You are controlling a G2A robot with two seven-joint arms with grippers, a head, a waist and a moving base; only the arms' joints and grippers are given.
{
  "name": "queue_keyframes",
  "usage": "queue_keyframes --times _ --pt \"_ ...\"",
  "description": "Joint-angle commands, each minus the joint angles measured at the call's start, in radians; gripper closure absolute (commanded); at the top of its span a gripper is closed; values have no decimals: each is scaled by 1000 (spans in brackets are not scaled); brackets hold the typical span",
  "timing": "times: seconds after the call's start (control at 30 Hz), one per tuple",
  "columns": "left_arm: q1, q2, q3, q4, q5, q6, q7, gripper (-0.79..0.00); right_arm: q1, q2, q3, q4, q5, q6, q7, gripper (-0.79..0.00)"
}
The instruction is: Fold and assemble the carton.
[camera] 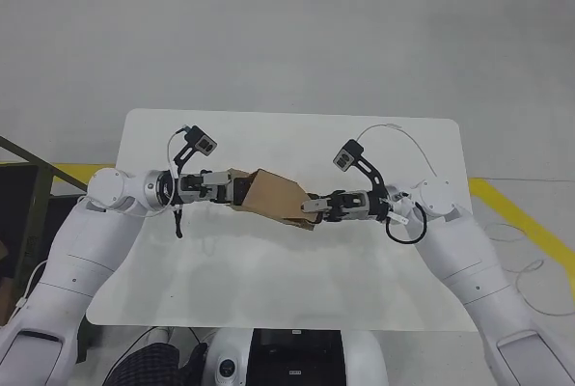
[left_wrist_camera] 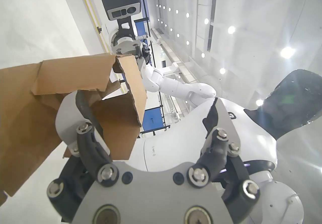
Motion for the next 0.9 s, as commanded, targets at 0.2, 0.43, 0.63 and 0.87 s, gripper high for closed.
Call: queue_keyframes --times 0.2,0.43,0.63,0.87 --pt "5 -5 -12 9 -8 18 -7 -785 1 -2 9 23 -4 -18 -13 0" --pt "5 -12 -12 15 -11 32 -14 -785 -1 -6 2 12 -5 -20 7 0" --pt "-5 -23 4 24 -44 57 -38 -785 9 -15 -24 11 -11 -21 27 0" --pt "-17 -35 16 48 -83 88 -67 -785 21 -26 -41 39 -3 -35 26 0"
